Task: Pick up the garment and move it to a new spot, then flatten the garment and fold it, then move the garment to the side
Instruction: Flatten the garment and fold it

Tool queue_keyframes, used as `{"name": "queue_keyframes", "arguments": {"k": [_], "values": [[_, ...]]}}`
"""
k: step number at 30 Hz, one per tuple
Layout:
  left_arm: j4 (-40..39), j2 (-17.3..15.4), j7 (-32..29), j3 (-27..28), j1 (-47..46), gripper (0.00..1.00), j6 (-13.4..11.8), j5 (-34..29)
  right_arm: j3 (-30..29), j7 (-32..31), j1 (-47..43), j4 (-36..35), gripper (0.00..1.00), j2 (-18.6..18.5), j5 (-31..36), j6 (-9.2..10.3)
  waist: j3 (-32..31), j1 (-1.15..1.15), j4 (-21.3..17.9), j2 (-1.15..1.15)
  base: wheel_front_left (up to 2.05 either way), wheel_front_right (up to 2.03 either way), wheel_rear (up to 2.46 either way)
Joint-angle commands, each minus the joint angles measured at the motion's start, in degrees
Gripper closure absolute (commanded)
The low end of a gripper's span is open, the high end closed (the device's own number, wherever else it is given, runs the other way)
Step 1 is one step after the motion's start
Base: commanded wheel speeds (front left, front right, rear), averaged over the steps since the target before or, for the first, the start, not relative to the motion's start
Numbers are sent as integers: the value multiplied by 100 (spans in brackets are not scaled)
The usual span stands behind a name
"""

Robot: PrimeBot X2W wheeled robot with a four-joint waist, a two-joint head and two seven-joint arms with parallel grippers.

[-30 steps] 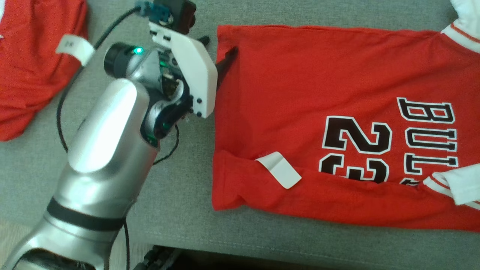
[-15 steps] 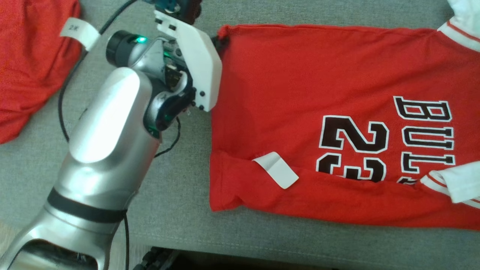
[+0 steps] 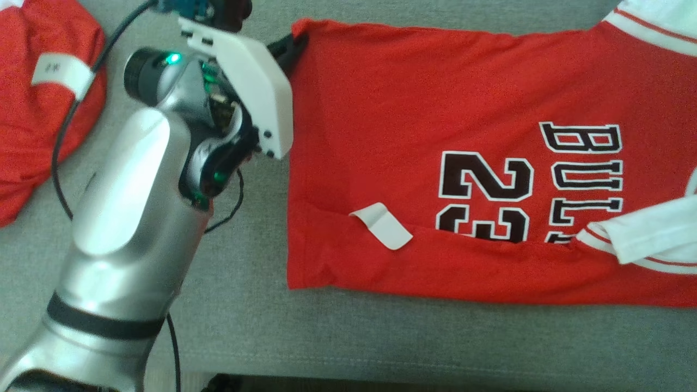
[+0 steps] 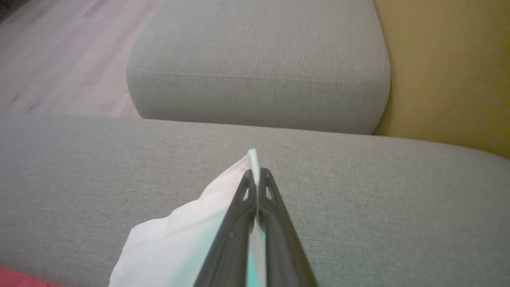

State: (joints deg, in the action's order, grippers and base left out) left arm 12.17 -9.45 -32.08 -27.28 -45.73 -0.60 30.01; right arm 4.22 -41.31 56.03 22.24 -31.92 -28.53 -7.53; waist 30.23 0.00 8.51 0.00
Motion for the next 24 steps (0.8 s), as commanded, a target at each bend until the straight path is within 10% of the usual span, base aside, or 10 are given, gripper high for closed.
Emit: {"name": "queue_keyframes", "arguments": {"k": [1, 24], "values": [[-317, -268, 47, 225, 50, 100, -40, 36, 29, 74, -122, -374, 100, -159, -156, 4, -105, 0, -84, 0, 0, 0, 0], [-2391, -1389, -579, 783, 1909, 100, -334, 648, -269, -296, -3134, -2644, 100, -1116, -1691, 4, -406, 0, -702, 0, 0, 0, 0]]}}
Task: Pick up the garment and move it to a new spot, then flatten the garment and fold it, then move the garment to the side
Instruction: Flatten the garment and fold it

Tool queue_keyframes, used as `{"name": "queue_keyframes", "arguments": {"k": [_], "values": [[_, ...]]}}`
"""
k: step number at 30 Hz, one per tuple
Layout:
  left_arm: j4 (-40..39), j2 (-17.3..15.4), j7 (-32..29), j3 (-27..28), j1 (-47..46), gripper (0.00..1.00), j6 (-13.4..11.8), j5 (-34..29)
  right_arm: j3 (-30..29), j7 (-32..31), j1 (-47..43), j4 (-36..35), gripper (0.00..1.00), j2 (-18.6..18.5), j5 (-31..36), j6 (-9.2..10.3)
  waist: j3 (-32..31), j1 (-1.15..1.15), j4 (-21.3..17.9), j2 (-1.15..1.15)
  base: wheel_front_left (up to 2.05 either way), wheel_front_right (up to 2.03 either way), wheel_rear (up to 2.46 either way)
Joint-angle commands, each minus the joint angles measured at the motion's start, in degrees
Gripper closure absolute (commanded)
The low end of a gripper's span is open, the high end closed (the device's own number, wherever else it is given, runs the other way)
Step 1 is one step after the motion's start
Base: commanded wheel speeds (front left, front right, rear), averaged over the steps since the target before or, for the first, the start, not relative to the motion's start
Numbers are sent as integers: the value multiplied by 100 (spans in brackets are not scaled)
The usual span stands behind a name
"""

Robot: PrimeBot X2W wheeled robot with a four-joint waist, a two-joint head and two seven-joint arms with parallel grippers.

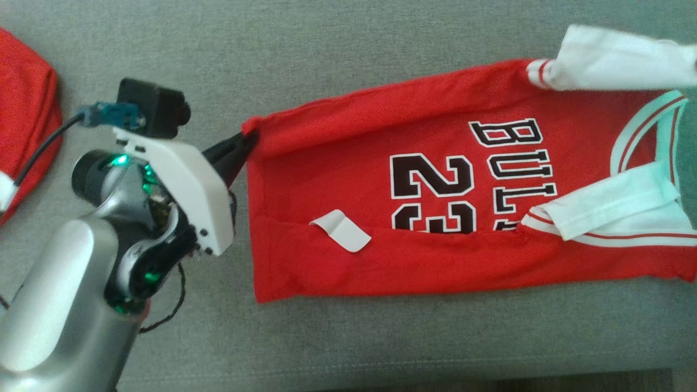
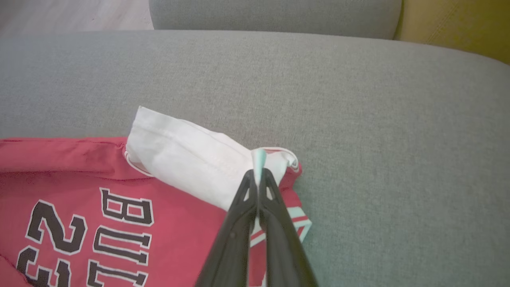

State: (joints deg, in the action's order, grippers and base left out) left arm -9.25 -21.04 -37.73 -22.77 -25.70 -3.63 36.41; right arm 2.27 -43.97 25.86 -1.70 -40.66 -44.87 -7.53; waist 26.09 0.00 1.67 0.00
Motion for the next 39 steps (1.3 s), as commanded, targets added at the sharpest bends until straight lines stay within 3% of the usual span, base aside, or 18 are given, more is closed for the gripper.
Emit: {"name": "queue_keyframes", "arguments": {"k": [1, 13, 22, 23, 24, 25, 26, 27, 28, 29, 30, 35, 39], "values": [[-279, -277, -6, 367, -27, 100, -43, 12, -105, -23, -230, -315, 100, -239, -63, 4, 14, 0, -31, 0, 0, 0, 0], [-539, -418, 258, 511, 579, 100, -111, 74, -373, -168, -1411, -820, 100, -15, -185, 4, 31, 0, -96, 0, 0, 0, 0], [-519, -488, 662, 464, 947, 100, 0, -57, -430, -285, -1924, -854, 100, 6, -108, 4, -1, 0, -120, 0, 0, 0, 0], [-493, -471, 757, 479, 979, 91, 2, -70, -463, -276, -1975, -853, 100, 11, -98, 4, -14, 0, -119, 0, 0, 0, 0], [-493, -471, 757, 479, 979, 91, 2, -70, -463, -276, -1975, -853, 100, 11, -98, 4, -14, 0, -119, 0, 0, 0, 0], [-462, -471, 846, 487, 1009, 69, -3, -114, -479, -269, -2029, -849, 92, 12, -77, 4, -33, 0, -117, 0, 0, 0, 0], [-431, -494, 914, 463, 1045, 60, 27, -166, -489, -284, -2088, -836, 59, 20, -71, 4, -55, 0, -121, 0, 0, 0, 0], [-397, -501, 980, 446, 1087, 65, 52, -192, -486, -320, -2155, -843, 54, 12, -67, 4, -79, 0, -125, 0, 0, 0, 0], [-367, -493, 1065, 449, 1127, 58, 58, -211, -488, -323, -2211, -872, 24, -10, -41, 4, -97, 0, -128, 0, 0, 0, 0], [-341, -483, 1168, 456, 1160, 14, 65, -237, -534, -293, -2251, -873, 0, -5, 13, 4, -116, 0, -134, 0, 0, 0, 0], [-293, -447, 1231, 476, 1216, 0, 35, -219, -597, -260, -2277, -852, 0, 37, 69, 4, -140, 0, -141, 0, 0, 0, 0], [-335, -517, 1349, 438, 1576, 0, -33, -317, -792, -321, -2362, -836, 0, 252, 207, 4, -259, 0, -183, 0, 0, 0, 0], [-590, -337, 2324, 682, 1631, 0, -536, -957, -1271, -317, -2060, -659, 0, 731, 601, 4, -252, 0, -203, 0, 0, 0, 0]]}}
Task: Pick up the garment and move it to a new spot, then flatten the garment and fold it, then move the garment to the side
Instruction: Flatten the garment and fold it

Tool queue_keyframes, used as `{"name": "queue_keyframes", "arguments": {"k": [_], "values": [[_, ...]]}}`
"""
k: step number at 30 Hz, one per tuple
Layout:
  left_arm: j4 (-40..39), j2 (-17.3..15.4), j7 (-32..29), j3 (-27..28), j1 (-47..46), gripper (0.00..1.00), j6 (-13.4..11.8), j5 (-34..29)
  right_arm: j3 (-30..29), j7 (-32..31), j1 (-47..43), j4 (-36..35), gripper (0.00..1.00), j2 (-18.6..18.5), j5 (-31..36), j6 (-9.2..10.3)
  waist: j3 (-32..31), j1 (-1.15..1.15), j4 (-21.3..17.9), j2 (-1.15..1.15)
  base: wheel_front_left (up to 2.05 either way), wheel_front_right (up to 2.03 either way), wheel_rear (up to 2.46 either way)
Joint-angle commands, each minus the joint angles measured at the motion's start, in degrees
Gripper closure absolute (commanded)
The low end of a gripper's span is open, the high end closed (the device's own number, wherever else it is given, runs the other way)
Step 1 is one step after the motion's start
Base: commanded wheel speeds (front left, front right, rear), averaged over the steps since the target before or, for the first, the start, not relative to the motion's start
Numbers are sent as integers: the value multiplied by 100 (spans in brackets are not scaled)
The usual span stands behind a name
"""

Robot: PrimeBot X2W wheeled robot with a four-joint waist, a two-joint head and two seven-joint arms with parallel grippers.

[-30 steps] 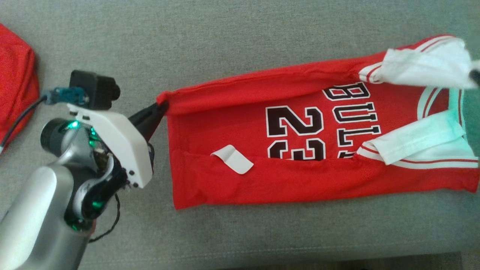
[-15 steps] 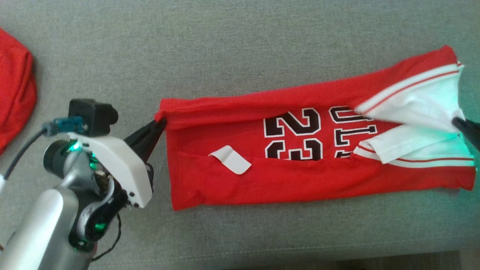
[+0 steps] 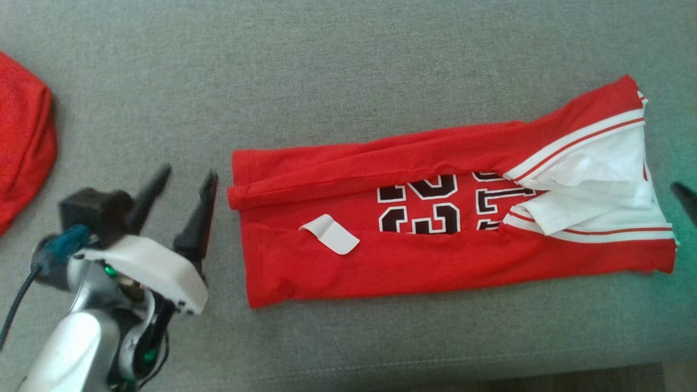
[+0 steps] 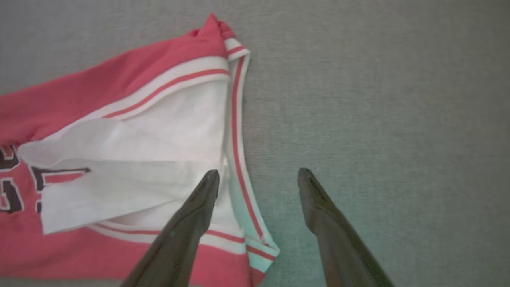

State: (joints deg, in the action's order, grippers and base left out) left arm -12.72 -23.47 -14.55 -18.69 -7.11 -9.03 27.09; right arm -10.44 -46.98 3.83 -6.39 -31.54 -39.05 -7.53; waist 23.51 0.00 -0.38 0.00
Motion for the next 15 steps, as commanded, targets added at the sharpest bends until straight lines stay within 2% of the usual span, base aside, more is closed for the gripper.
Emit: {"name": "queue_keyframes", "arguments": {"k": [1, 5, 9, 11, 15], "values": [[-272, 11, 292, 277, -213, 0, -72, -138, -72, -48, 256, -138, 0, -40, 144, 4, 15, 0, 4, 0, 0, 0, 0], [-178, 411, 1376, 195, -150, 0, -292, -537, -190, -207, 701, 43, 0, 479, 685, 4, 55, 0, 56, 0, 0, 0, 0], [185, 775, 2253, -60, -65, 0, -357, -806, -141, -396, 1032, 280, 0, 927, 1168, 4, 73, 0, 132, 0, 0, 0, 0], [415, 916, 2581, -193, -46, 0, -369, -930, -71, -518, 1086, 393, 0, 1038, 1371, 4, 67, 0, 186, 0, 0, 0, 0], [773, 1127, 2866, -354, -38, 0, -376, -1128, 112, -744, 1004, 552, 0, 1045, 1632, 4, 37, 0, 307, 0, 0, 0, 0]]}}
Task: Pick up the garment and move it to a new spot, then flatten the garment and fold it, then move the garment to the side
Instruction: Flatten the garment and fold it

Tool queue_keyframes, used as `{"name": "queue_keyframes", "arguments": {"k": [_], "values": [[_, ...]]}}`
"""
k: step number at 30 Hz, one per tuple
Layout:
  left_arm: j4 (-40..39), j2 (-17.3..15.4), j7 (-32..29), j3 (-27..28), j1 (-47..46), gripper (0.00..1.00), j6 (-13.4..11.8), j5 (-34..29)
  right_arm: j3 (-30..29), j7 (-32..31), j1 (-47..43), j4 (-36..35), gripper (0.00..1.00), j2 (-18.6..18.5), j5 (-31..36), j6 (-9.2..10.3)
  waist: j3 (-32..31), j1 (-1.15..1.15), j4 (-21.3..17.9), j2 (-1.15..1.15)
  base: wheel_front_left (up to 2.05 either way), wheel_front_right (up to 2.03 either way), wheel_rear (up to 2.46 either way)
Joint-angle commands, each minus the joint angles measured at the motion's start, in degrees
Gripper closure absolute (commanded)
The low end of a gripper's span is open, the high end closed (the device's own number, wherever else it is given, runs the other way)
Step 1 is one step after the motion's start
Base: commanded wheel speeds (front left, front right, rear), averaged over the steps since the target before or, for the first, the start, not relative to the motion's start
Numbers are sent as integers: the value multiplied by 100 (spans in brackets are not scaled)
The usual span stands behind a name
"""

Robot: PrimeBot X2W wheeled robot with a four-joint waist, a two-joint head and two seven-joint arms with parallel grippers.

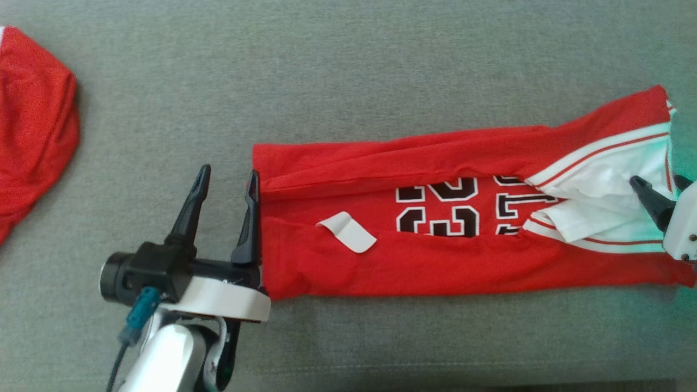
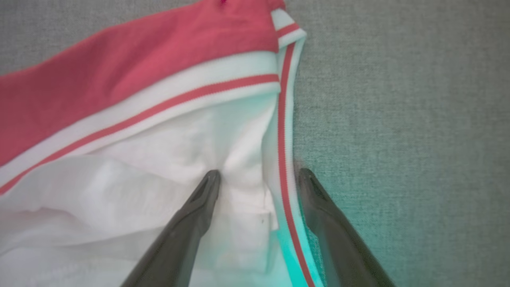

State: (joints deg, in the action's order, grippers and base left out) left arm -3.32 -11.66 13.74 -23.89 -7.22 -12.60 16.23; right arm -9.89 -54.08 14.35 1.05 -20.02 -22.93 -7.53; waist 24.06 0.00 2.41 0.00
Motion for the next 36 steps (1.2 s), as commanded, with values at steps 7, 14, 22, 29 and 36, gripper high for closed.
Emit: {"name": "queue_keyframes", "arguments": {"k": [7, 14, 22, 29, 36], "values": [[56, 338, 122, 228, 98, 0, 45, -213, 206, -346, -315, -18, 9, -176, 84, 4, -118, 0, 183, 0, 0, 0, 0], [-43, 635, 124, 462, 323, 0, 191, -331, -51, 30, -273, -84, 100, -165, -138, 4, -352, 0, 215, 0, 0, 0, 0], [-46, 830, 125, 675, 666, 0, 415, -430, -1354, 445, -64, 238, 100, -641, 97, 4, -781, 0, 210, 0, 0, 0, 0], [-5, 871, 125, 748, 808, 0, 496, -375, -1095, 201, -111, -478, 100, -668, -315, 4, -997, 0, 227, 0, 0, 0, 0], [26, 877, 126, 544, 807, 0, 436, -112, 144, -277, -360, -1587, 100, -238, -857, 4, -1075, 0, 298, 0, 0, 0, 0]]}}
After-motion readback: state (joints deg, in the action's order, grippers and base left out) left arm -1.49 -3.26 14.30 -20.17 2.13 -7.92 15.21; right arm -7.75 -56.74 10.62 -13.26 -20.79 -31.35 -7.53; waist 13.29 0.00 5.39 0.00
